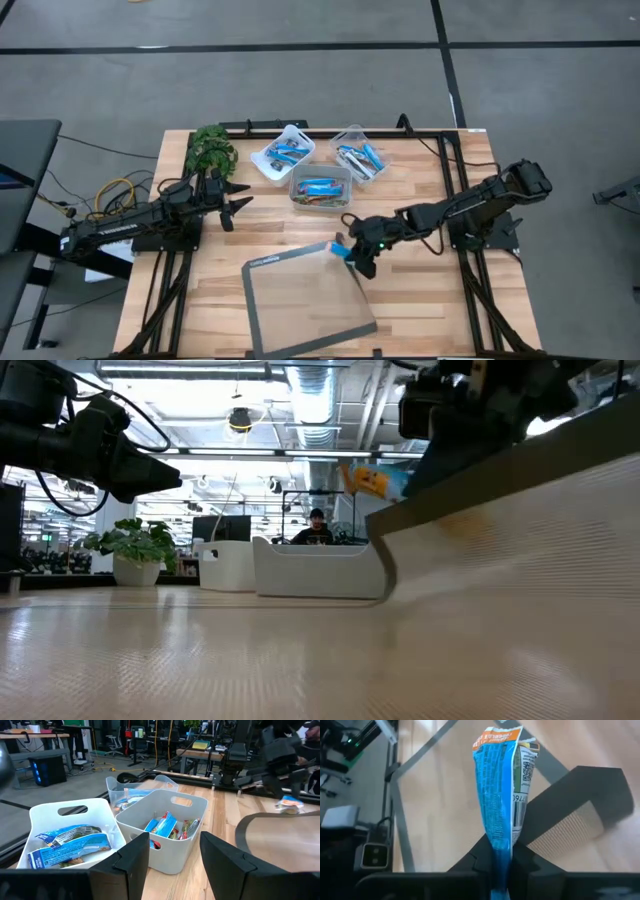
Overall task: Pick and place Granola Bars by type
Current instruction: Put the yellow granola bar into the transparent bin
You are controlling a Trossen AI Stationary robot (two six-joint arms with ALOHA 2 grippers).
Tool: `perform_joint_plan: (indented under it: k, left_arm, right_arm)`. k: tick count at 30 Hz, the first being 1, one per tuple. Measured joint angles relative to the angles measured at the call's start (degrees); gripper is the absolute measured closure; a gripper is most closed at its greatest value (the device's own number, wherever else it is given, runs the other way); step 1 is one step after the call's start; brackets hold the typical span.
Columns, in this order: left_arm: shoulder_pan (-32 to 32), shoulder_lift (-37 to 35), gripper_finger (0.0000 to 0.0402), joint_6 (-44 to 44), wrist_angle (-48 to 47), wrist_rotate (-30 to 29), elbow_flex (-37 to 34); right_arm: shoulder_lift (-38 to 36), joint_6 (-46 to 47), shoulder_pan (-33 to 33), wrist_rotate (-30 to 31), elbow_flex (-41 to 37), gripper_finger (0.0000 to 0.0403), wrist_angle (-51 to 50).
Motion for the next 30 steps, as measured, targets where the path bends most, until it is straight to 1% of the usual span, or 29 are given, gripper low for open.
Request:
perform_joint_plan:
  k: [5,8,12,14,19,25,28,30]
  left_arm:
    - [-0.01,0.00,0.0233,0.00,0.00,0.01,0.01]
    - [-0.02,0.02,0.0233,0.00,0.00,0.00,0.00]
    - [0.00,0.02,0.0233,0.00,0.00,0.00,0.00]
    - [0.00,0.00,0.0233,0.00,0.00,0.02,0.02]
    - [0.00,0.01,0.0233,0.00,0.00,0.00,0.00]
    - [-0.02,0.02,0.0233,0.00,0.00,0.00,0.00]
    - [-0.01,0.01,0.0233,0.00,0.00,0.00,0.00]
    - [0.00,0.02,0.0233,0.00,0.00,0.00,0.00]
  right_arm:
    - [0.00,-1.15,-0.92,0.06,0.00,0.0384,-0.15]
    - [0.00,-2.54,-1.51,0.16,0.00,0.0385,2.81]
    - [0.00,-5.36,-3.18,2.61,0.00,0.0383,7.94]
    - [-0.04,-7.17,-4.29,4.76,0.00,0.0383,9.59]
    - [-0.04,-12.92,-6.96,12.96,0.02,0.0386,11.41]
    - [-0.07,-19.50,-9.97,25.72,0.02,0.0384,11.86]
    - [-0.07,-22.29,-12.45,32.87,0.02,0.0383,12.51]
    - [-0.09,-24.10,-14.40,36.48,0.13,0.0384,13.03]
